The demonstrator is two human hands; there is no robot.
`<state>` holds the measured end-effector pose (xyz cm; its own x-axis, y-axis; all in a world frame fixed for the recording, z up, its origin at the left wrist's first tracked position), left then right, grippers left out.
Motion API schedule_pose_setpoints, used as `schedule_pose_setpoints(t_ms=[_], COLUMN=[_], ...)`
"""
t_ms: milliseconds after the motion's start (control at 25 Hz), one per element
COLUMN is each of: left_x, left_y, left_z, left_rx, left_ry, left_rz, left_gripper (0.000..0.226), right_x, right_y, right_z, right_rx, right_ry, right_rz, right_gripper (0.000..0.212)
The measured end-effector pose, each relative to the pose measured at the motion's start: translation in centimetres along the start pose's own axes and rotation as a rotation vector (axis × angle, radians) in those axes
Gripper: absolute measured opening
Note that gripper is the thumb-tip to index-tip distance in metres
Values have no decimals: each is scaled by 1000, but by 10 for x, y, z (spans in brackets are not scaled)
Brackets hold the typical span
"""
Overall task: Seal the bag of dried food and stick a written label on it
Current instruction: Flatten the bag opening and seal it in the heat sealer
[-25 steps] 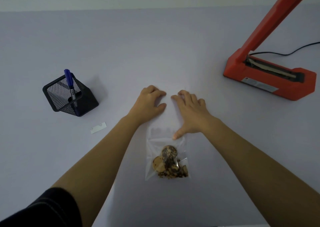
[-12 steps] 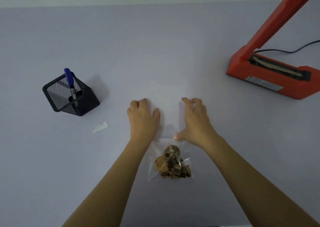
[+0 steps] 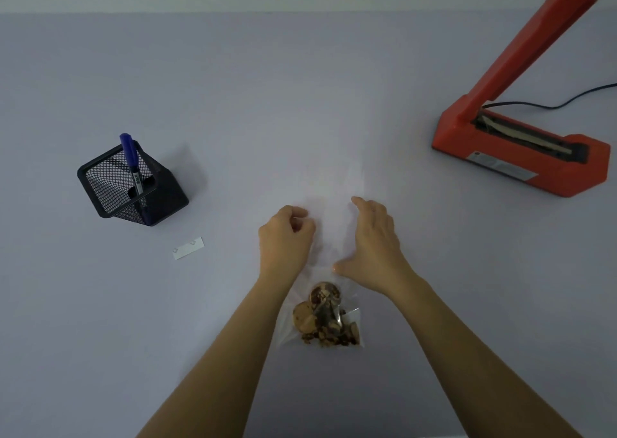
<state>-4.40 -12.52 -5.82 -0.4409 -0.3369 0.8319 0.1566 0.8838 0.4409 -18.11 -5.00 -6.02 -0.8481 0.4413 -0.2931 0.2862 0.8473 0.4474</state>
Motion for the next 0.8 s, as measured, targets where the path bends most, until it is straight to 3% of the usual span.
schedule_pose_setpoints(t_ms=[120,240,360,440,800], left_x=[11,18,35,47,121], left_y=[2,10,21,30,75], left_z=[4,5,7,10,50], left_rx=[-134,-244,-310,-355,-458], left_ry=[19,211,278,322,343], left_rz=[81,7,-23,-37,89], left_gripper=[9,9,10,11,13], right_x=[15,28,25,25,72], right_y=[-2,-5,0,10,60], right_z=[-7,-14,-30,-48,-130], right_rx=[46,41,-61,-70,65], right_ry=[-379,-820,-884,-945,-935], right_rz=[134,235,133,73,-152], right_gripper=[100,65,23,12,14])
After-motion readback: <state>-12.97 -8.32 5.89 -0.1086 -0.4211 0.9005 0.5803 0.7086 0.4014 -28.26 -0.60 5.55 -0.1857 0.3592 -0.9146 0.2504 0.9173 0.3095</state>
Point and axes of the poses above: each hand's wrist, its own y-axis away from the middle knuckle, its own z-axis out of the palm, x = y × z, the point moved 9 cm from there along -y, towards the middle knuckle, and after that the axes turned 15 degrees about y, right-handed, at the moved point
